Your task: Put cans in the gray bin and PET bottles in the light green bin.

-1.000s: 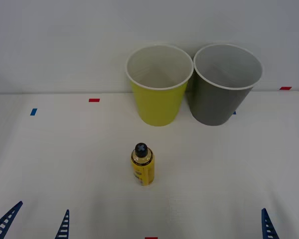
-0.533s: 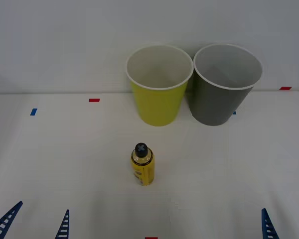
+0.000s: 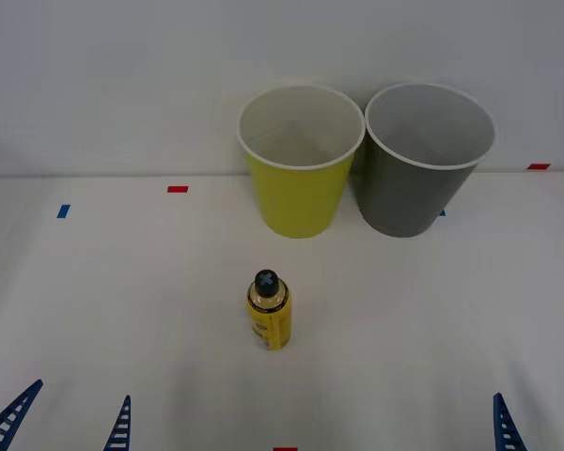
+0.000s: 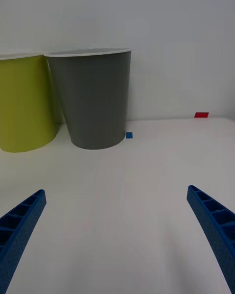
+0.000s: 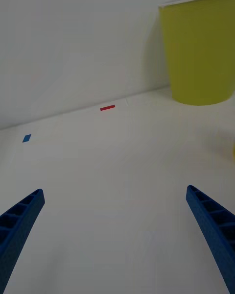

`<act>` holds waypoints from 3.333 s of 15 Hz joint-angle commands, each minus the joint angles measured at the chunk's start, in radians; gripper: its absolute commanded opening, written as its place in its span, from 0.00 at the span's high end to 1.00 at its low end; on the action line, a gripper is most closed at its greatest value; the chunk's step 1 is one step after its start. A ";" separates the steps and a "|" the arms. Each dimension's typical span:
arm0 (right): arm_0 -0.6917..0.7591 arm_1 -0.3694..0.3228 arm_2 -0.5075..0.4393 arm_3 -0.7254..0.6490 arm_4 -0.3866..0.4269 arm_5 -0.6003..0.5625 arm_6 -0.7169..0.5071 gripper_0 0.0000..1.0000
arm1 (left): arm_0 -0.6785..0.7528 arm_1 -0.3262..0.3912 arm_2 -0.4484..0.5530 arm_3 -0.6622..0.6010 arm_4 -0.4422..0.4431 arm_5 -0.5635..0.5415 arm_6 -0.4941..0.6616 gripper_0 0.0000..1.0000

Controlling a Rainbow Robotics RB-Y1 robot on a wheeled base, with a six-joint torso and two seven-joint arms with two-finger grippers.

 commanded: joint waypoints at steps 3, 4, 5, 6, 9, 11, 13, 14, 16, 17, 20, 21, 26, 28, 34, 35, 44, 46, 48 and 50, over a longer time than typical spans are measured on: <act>0.000 0.000 0.000 0.000 0.000 0.000 0.000 0.00 | 0.000 0.000 0.000 0.000 0.000 0.000 0.000 0.00; 0.000 0.000 0.000 0.000 0.000 0.000 0.000 0.00 | 0.000 0.000 0.000 0.000 0.000 0.000 0.000 0.00; 0.000 0.000 0.000 0.000 0.000 0.000 0.000 0.00 | 0.000 0.000 0.000 0.000 0.000 0.000 0.000 0.00; 0.000 0.000 0.000 0.000 0.000 0.000 0.000 0.00 | 0.000 0.000 0.000 0.000 0.000 0.000 0.000 0.00; 0.000 0.000 0.000 0.000 0.000 0.000 0.000 0.00 | 0.000 0.000 0.000 0.000 0.000 0.000 0.000 0.00; 0.000 0.000 0.000 0.000 0.000 0.000 0.000 0.00 | 0.000 0.000 0.000 0.000 0.000 0.000 0.000 0.00; 0.000 0.000 0.000 0.000 0.000 0.000 0.000 0.00 | 0.000 0.000 0.000 0.000 0.000 0.000 0.000 0.00; 0.000 0.000 0.000 0.000 0.000 0.000 0.000 0.00 | 0.000 0.000 0.000 0.000 0.000 0.000 0.000 0.00; 0.000 0.000 0.000 0.000 0.000 0.000 0.000 0.00 | -0.037 0.000 -0.009 0.058 -0.017 0.012 0.002 0.00; 0.000 0.000 0.000 0.000 0.000 0.000 0.000 0.00 | -0.061 0.017 -0.015 0.066 -0.028 0.008 0.009 0.00; 0.000 0.000 0.000 0.000 0.000 0.000 0.000 0.00 | -0.129 0.071 -0.037 0.072 -0.017 -0.009 0.043 0.00; 0.000 0.000 0.000 0.000 0.000 0.000 0.000 0.00 | -0.158 0.098 -0.060 0.083 -0.017 -0.020 0.051 0.00; 0.000 0.000 0.000 0.000 0.000 0.000 0.000 0.00 | -0.364 0.222 -0.236 0.272 -0.040 -0.209 0.081 0.00; 0.000 0.000 0.000 0.000 0.000 0.000 0.000 0.00 | -0.430 0.253 -0.291 0.296 -0.038 -0.218 0.101 0.00; 0.000 0.000 0.000 0.000 0.000 0.000 0.000 0.00 | -0.673 0.331 -0.469 0.342 -0.017 -0.195 0.256 0.00; 0.000 0.000 0.000 0.000 0.000 0.000 0.000 0.00 | -0.696 0.339 -0.476 0.344 -0.035 -0.175 0.287 0.00; 0.000 0.000 0.000 0.000 0.000 0.000 0.000 0.00 | -0.905 0.345 -0.563 0.377 -0.109 -0.100 0.388 0.00; 0.000 0.000 0.000 0.000 0.000 0.000 0.000 0.00 | -0.956 0.333 -0.577 0.397 -0.101 -0.092 0.393 0.00; 0.000 0.000 0.000 0.000 0.000 0.000 0.000 0.00 | -0.979 0.311 -0.577 0.399 -0.083 -0.066 0.393 0.00; 0.000 0.000 0.000 0.000 0.000 0.000 0.000 0.00 | -0.994 0.298 -0.577 0.403 -0.080 -0.046 0.393 0.00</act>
